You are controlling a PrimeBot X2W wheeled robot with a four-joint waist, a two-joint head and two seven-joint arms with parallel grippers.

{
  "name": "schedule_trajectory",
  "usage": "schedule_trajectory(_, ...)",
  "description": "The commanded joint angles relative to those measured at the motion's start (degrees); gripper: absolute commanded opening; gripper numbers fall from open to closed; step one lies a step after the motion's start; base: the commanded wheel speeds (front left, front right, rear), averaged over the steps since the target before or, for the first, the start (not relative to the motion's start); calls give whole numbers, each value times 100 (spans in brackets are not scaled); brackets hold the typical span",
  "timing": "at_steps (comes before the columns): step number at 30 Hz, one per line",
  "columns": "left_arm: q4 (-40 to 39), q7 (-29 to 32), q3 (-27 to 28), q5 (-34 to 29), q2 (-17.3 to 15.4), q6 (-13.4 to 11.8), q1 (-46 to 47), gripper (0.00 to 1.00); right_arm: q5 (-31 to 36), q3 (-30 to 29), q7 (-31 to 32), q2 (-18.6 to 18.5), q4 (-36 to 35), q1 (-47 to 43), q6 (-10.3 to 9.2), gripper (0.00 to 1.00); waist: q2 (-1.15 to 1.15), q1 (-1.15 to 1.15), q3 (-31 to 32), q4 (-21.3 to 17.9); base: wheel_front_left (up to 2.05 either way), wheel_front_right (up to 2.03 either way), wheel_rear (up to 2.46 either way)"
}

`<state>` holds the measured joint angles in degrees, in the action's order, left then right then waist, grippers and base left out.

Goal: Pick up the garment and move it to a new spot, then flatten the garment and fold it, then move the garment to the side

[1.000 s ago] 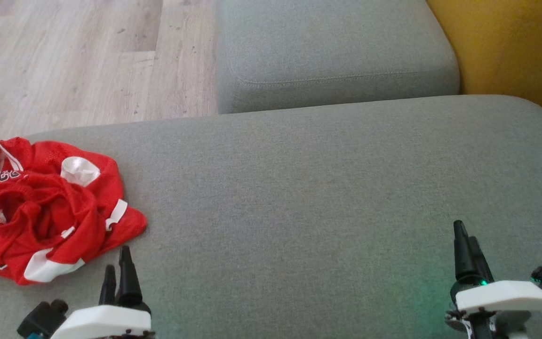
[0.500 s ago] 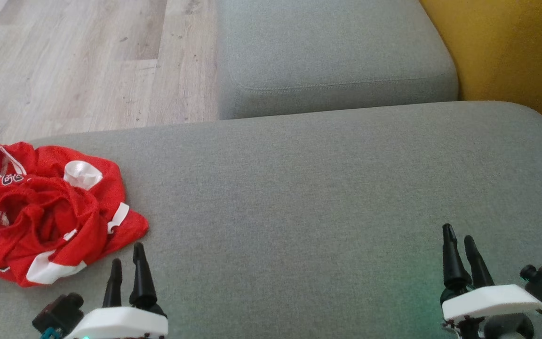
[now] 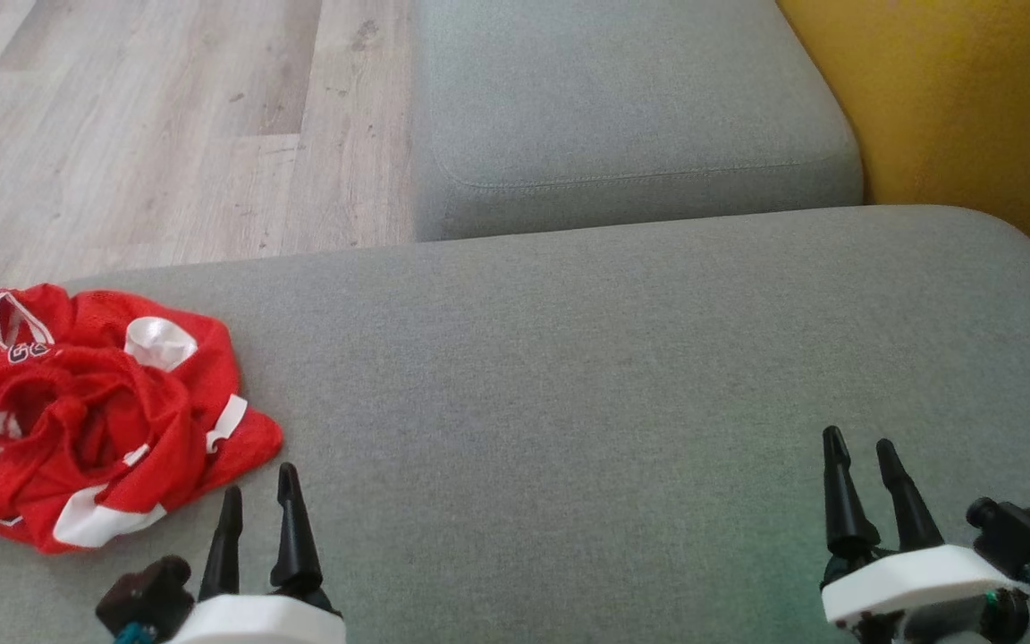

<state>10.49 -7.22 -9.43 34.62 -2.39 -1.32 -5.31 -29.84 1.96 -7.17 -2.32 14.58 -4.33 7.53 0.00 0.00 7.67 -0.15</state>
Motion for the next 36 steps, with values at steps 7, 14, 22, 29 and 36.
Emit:
schedule_trajectory(7, -257, -196, -48, -655, -38, -91, 117, 100, 706, 235, -206, -46, -241, 102, -3, 100, 0, 0, 55, -2, 0, 0, 0)
schedule_trajectory(14, -248, -315, -145, -1104, -41, -167, 78, 100, 1210, 275, -324, -47, -224, 53, -3, 100, 0, 0, 123, 7, 0, 0, 0)
schedule_trajectory(22, -217, -434, -215, -1522, -43, -247, 35, 100, 1717, 275, -442, -49, -137, 19, -4, 100, 0, 0, 178, 24, 0, 0, 0)
schedule_trajectory(29, -134, -553, -244, -1925, -45, -429, -1, 100, 2168, 282, -560, -51, -67, -28, -4, 100, 0, 0, 236, 49, 0, 0, 0)
schedule_trajectory(36, -53, -672, -262, -2322, -47, -501, -36, 100, 2462, 281, -678, -54, -40, -65, -4, 100, 0, 0, 293, 67, 0, 0, 0)
